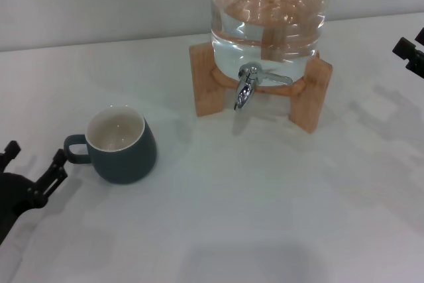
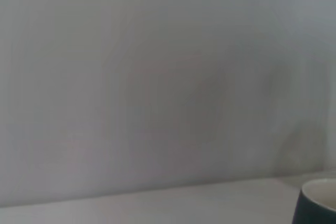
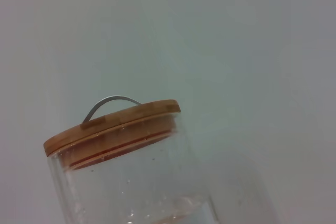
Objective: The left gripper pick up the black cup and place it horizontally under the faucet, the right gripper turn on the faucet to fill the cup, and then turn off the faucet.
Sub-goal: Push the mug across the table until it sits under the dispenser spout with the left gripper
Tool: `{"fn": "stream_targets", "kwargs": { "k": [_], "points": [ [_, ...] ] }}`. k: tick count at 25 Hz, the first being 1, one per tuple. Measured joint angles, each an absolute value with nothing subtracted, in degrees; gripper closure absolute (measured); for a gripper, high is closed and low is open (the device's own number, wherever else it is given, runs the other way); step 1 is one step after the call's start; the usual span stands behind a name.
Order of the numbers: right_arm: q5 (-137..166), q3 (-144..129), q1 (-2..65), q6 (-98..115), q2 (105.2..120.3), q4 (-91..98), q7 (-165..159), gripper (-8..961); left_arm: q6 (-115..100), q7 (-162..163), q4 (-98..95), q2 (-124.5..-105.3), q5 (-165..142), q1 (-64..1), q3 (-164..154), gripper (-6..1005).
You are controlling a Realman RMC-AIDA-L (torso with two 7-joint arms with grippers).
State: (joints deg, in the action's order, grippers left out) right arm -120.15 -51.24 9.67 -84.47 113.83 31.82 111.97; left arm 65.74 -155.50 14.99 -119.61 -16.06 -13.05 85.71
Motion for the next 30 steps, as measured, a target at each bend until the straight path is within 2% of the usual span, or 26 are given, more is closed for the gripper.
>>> {"fn": "stream_targets", "kwargs": {
  "k": [30],
  "points": [
    [-120.5,-51.2,9.8,-84.8,113.91,32.0,111.9,111,58.6,-154.0,14.9,-119.71,-15.7,-17.2,84.1,144]
  ]
}}
